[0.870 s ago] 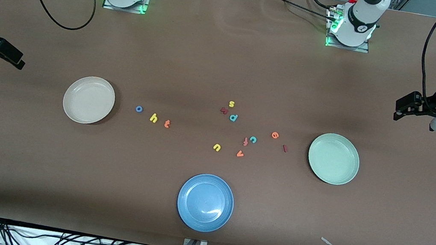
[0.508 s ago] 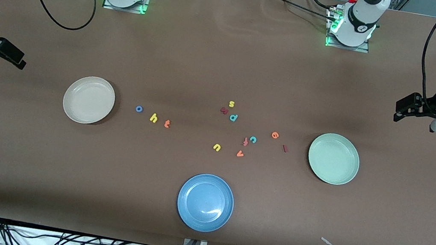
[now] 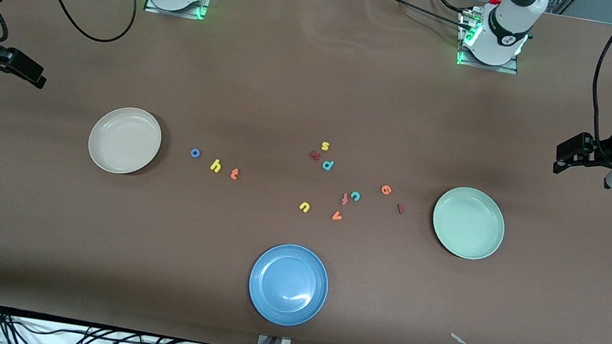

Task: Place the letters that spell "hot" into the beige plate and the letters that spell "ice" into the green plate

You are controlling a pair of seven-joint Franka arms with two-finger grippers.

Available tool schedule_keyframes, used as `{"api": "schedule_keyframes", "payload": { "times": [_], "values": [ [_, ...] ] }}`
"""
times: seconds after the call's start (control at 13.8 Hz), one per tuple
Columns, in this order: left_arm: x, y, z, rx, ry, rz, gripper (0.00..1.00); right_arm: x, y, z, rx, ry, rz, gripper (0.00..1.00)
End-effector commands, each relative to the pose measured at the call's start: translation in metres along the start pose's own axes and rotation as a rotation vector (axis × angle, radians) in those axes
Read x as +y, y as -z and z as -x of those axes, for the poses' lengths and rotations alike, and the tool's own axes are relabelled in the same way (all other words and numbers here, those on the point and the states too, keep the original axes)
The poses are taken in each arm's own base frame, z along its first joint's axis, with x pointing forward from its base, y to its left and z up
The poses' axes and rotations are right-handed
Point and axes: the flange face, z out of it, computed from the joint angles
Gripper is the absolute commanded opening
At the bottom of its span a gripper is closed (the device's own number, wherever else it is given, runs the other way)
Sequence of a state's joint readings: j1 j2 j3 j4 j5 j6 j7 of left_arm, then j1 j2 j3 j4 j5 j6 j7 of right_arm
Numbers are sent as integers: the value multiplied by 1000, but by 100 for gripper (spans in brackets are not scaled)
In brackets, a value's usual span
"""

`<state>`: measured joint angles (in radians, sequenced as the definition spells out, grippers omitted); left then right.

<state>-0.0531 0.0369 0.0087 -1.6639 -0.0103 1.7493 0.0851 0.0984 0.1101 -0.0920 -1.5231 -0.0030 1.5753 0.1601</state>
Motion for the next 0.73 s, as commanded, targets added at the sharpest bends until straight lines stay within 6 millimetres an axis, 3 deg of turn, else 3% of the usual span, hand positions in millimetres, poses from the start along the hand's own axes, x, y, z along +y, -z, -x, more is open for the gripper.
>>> {"api": "schedule_keyframes", "payload": {
  "times": [0.0, 0.65],
  "values": [
    [-2, 4, -5, -3, -15, -19, 100, -3, -2, 4, -7, -1, 26, 99],
    [-3, 5, -9, -6, -13, -19, 100, -8, -2, 3, 3, 13, 49, 99]
  ]
}}
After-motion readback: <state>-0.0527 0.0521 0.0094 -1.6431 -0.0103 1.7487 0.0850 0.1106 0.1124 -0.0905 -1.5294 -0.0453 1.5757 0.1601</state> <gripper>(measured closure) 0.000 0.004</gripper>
